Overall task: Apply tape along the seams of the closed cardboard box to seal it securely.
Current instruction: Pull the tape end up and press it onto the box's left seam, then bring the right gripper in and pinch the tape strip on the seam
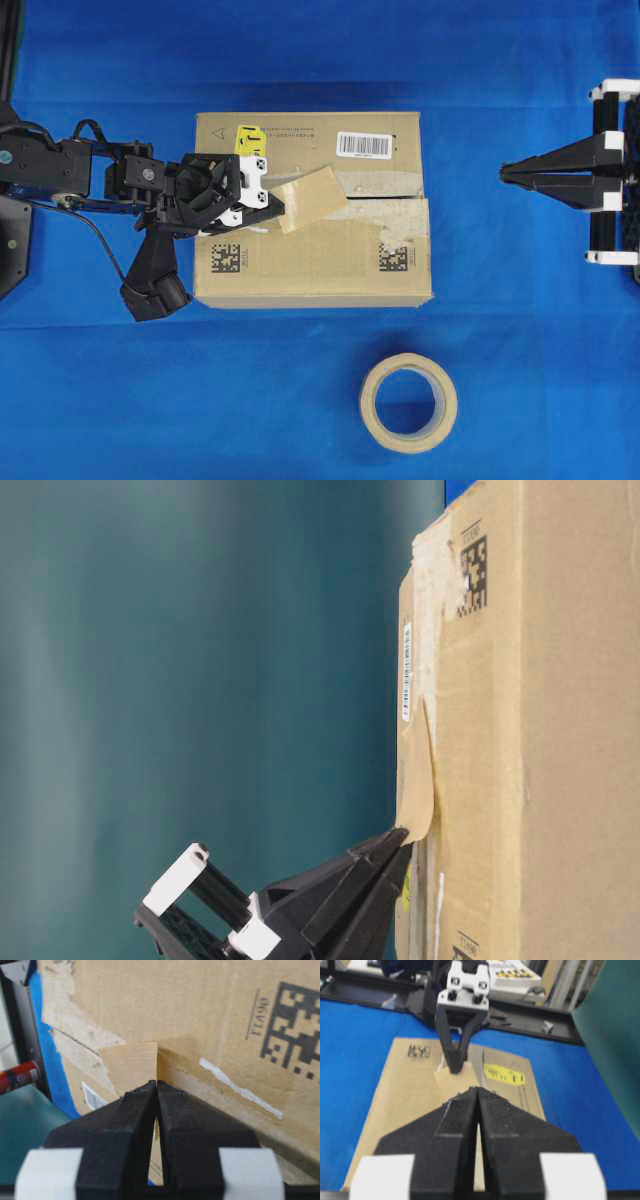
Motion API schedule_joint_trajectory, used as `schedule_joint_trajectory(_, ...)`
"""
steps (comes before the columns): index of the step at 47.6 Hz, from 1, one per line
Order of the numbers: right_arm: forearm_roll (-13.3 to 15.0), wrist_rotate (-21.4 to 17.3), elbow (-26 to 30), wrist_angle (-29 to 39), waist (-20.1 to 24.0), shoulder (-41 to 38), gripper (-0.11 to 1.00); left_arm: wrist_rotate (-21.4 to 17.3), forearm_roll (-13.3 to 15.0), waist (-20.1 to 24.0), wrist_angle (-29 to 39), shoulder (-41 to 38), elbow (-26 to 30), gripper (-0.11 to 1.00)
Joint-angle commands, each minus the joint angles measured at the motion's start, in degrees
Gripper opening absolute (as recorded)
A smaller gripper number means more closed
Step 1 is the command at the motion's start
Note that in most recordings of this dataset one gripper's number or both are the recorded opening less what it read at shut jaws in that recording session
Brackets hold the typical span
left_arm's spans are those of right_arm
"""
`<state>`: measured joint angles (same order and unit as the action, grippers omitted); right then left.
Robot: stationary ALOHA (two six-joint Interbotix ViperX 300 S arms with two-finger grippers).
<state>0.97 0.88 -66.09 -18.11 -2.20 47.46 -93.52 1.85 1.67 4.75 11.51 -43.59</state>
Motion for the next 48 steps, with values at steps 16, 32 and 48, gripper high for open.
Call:
schedule_joint_trajectory(16, -2.02, -1.49, 4.75, -4.83, -0.09, -8.70, 0.06, 0.00, 0.09, 0.00, 0.18, 0.44, 1.05, 0.00)
schedule_joint_trajectory(32, -2.11, -1.58, 16.79, -6.50, -0.09, -26.89, 0.55, 0.09, 0.09, -0.97, 0.18, 0.35, 1.14, 0.00)
schedule_joint_trajectory(48, -2.11, -1.67, 22.32, -4.13, -0.09, -34.19, 0.52, 0.09, 0.09, -1.23, 0.18, 0.35, 1.14, 0.00)
